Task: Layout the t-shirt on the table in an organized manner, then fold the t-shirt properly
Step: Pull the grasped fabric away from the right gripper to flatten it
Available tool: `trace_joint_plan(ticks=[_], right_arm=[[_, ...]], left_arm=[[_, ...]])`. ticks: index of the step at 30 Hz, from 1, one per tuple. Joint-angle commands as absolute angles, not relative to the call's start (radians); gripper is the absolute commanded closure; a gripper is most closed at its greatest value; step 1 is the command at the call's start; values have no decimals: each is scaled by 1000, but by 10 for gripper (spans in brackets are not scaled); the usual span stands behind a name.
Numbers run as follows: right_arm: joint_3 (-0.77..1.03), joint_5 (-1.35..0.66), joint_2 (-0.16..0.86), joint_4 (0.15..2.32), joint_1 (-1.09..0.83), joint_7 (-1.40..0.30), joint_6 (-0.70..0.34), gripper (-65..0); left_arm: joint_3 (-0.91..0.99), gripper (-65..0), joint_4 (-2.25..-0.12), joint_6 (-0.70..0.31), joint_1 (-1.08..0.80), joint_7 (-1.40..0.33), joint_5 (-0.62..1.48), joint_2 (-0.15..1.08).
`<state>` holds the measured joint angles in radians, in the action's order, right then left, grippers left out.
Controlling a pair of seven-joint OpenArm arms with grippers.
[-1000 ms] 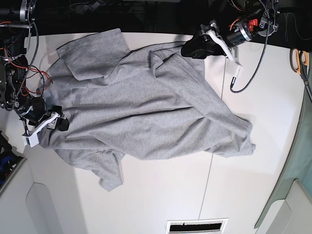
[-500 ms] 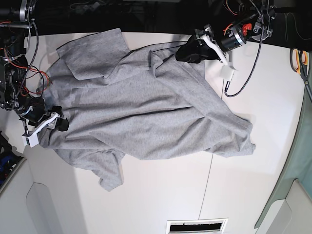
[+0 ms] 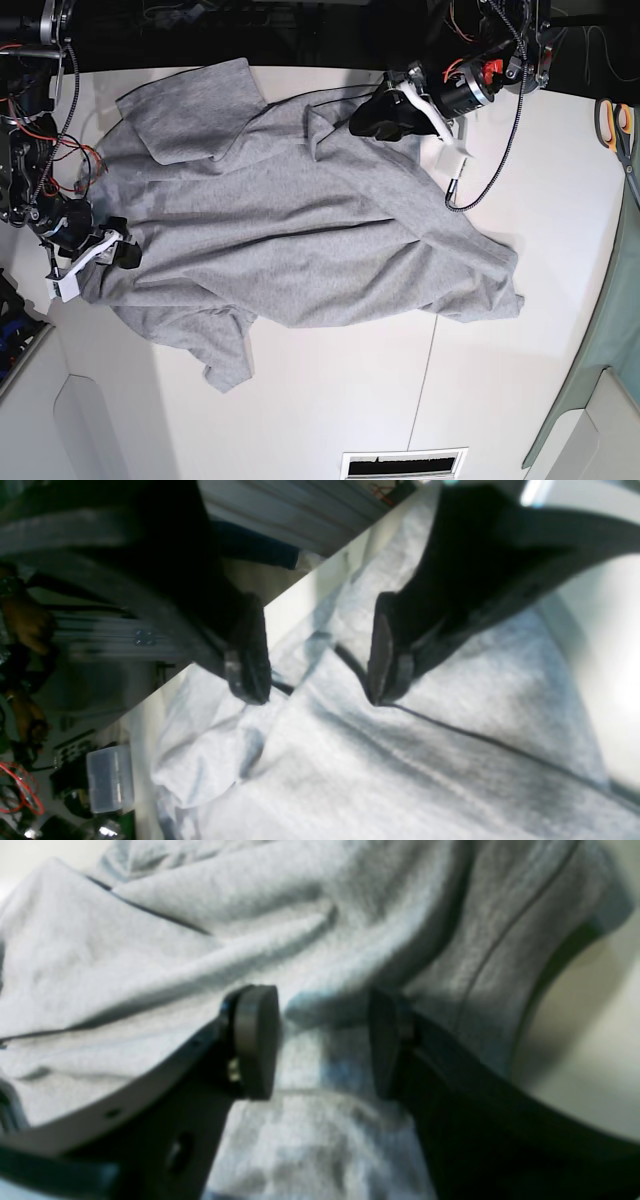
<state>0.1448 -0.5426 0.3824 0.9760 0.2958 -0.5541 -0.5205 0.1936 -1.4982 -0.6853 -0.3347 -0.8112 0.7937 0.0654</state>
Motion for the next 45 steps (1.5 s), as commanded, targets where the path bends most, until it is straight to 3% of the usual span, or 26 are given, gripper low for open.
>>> trace_joint_plan(ticks=[1, 3, 5, 14, 21, 33, 45], right_arm=[[151, -557, 398, 993, 318, -538, -528, -293], [151, -558, 398, 993, 318, -538, -528, -293], [151, -557, 398, 993, 318, -538, -528, -293], [151, -557, 398, 993, 318, -536, -528, -293], [151, -557, 398, 993, 318, -535, -528, -293], [151, -557, 398, 993, 318, -536, -528, -293], [151, -557, 399, 993, 318, -535, -528, -293]], left_arm=[[195, -225, -1511, -698, -330, -777, 799, 64], [195, -88, -1511, -698, -330, -736, 762, 64], [195, 0, -1511, -698, -329, -704, 739, 64], [211, 0, -1589, -698, -327, -787, 752, 94], [291, 0, -1729, -698, -413, -790, 806, 218], [448, 0, -1735, -698, -455, -839, 813, 362], [683, 0, -1734, -698, -455, -834, 742, 372]])
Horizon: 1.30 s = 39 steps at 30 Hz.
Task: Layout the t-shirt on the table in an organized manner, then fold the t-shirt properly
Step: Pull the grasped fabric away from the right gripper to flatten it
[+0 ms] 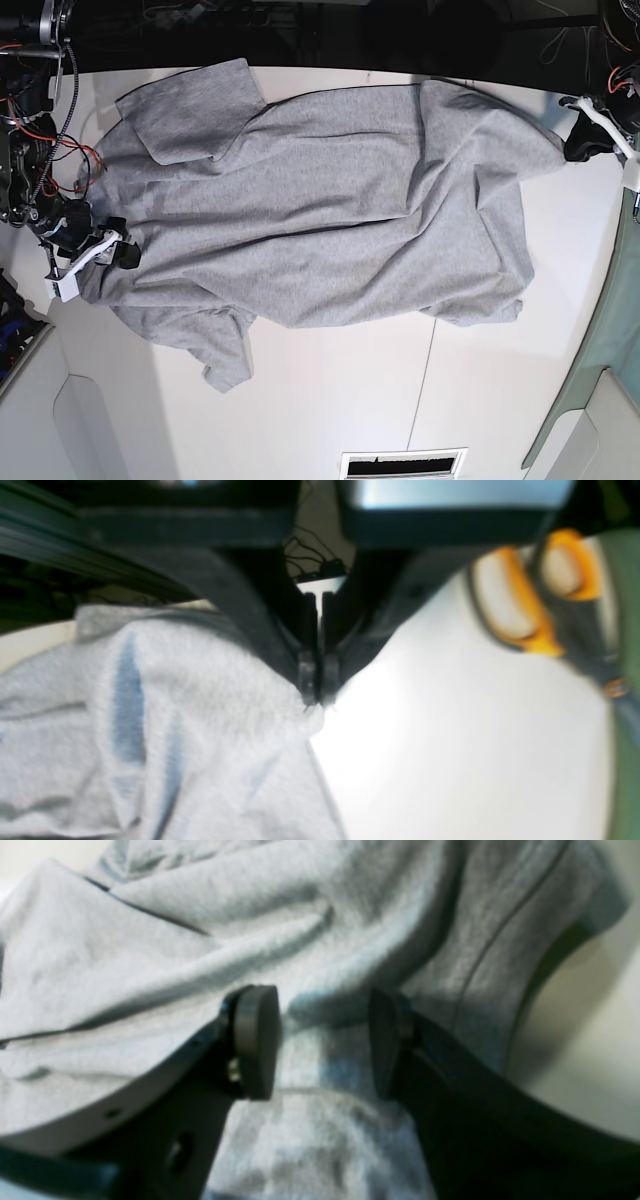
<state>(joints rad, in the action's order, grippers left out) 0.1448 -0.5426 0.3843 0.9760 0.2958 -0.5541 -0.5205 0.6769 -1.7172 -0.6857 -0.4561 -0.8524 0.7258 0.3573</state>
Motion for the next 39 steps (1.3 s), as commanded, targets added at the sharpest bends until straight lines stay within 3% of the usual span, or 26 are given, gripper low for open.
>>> trace_joint_plan(ticks=[1, 5, 7, 13, 16, 18, 25, 30, 34, 39], right_arm=[[151, -558, 399, 993, 318, -535, -528, -293], [153, -558, 405, 993, 319, -535, -528, -293], [177, -558, 405, 993, 319, -535, -528, -293], [347, -558, 405, 993, 322, -536, -528, -293], [429, -559, 408, 993, 321, -563, -528, -293], [463, -572, 418, 993, 320, -633, -528, -293], [511, -769, 488, 1009, 233, -814, -566, -293], [511, -786, 500, 1058, 81, -809, -566, -293], [511, -794, 495, 1074, -15, -751, -566, -293], [509, -786, 453, 1074, -42, -738, -579, -293]], left_arm=[[689, 0, -1734, -698, -455, -833, 743, 372], [690, 0, -1734, -688, -455, -831, 724, 372], [690, 0, -1734, -630, -455, -811, 672, 372], [690, -1, -1732, -556, -467, -808, 640, 376], [690, -160, -1726, -552, -477, -808, 647, 383], [689, -230, -1719, -550, -485, -809, 683, 386], [688, -242, -1719, -550, -485, -801, 698, 386], [688, -251, -1719, -550, -485, -795, 715, 386], [669, -348, -1715, -550, -485, -794, 741, 385], [581, -349, -1651, -550, -484, -761, 714, 386]])
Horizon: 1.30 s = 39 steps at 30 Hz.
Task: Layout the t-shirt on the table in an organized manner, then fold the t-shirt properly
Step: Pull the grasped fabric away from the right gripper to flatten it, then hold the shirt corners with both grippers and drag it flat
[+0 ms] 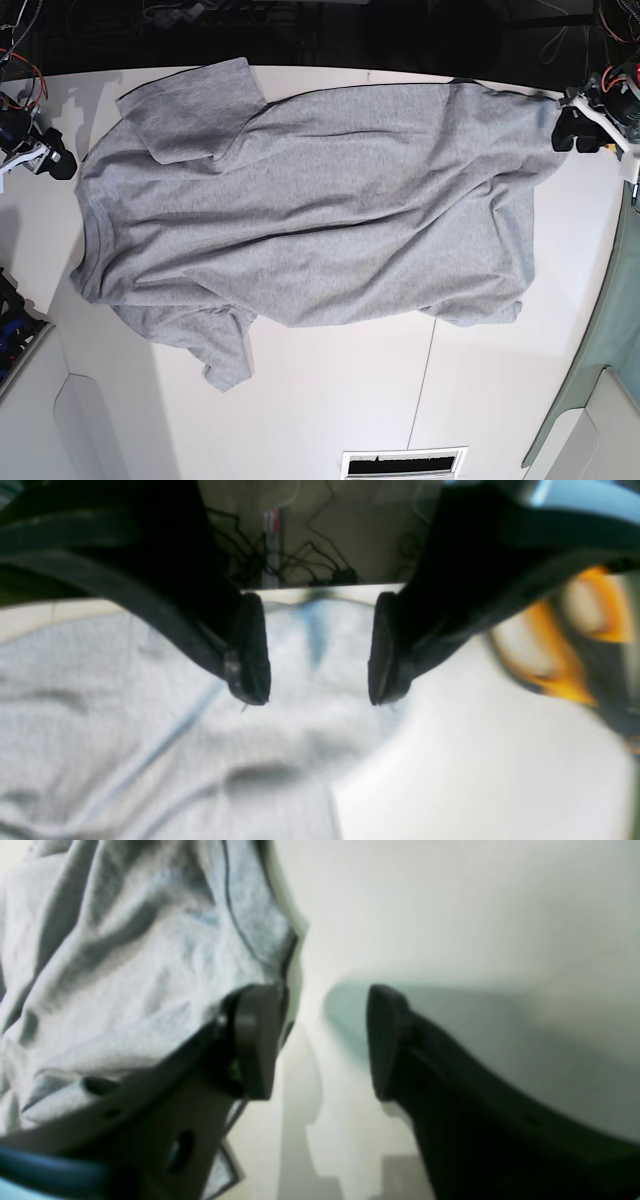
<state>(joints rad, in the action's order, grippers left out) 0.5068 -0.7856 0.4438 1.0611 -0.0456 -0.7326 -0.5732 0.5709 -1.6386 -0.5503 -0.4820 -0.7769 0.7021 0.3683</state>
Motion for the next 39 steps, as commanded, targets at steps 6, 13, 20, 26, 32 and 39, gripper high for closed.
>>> trace_joint_plan(ticks=[6, 13, 20, 26, 32, 39], right_arm=[[451, -758, 363, 1074, -42, -748, -581, -293], [420, -758, 342, 1086, -41, -689, -580, -63], [506, -738, 376, 1181, -43, -773, -580, 0], [600, -764, 447, 1259, -69, -810, -579, 0], [608, -767, 479, 1264, -98, -808, -576, -168], [611, -785, 481, 1288, -76, -684, -572, -253]], left_arm=[[518, -349, -1554, -549, -474, -694, 673, 385], [518, -349, -1426, -489, -382, -695, 600, 386], [518, -349, -1346, -490, -340, -696, 600, 399], [518, -349, -1346, -511, -341, -738, 603, 413], [518, -349, -1355, -643, -341, -807, 742, 416], [518, -349, -1508, -698, -340, -846, 853, 422]])
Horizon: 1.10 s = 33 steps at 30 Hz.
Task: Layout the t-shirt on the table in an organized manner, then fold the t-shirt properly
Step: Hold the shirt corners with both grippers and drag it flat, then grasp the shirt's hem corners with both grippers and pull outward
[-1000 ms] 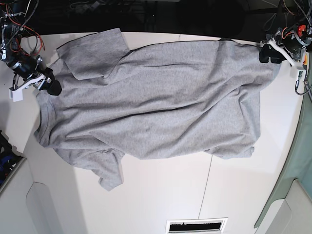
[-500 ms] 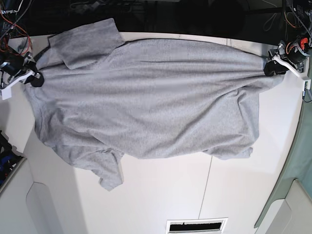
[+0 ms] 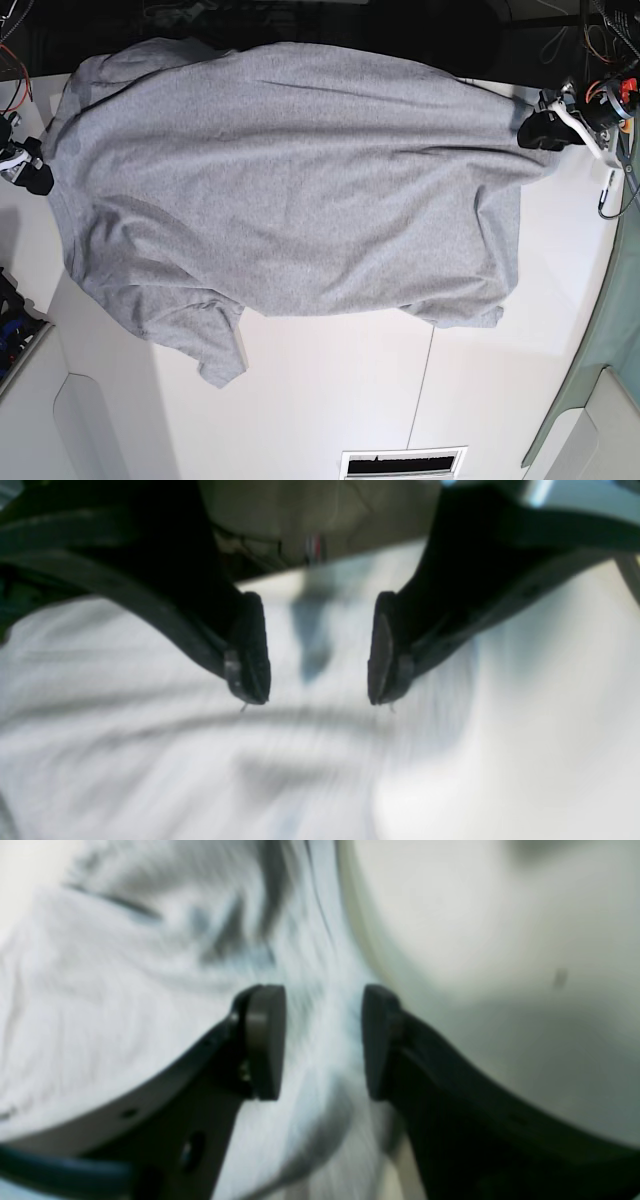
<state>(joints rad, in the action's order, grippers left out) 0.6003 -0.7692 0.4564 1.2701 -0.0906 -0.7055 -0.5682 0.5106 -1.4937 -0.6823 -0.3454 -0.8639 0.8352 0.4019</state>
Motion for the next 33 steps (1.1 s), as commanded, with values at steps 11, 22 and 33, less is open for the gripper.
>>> trace_joint_plan(ticks=[11, 22, 33], right_arm=[[556, -566, 479, 1206, 229, -577, -467, -253], [296, -329, 479, 685, 542, -339, -388, -253], [247, -382, 448, 504, 551, -334, -552, -253]], left_arm=[[435, -349, -1416, -583, -118, -728, 756, 503], [137, -349, -879, -527, 342, -565, 572, 531], [76, -349, -507, -483, 577, -418, 484, 445]])
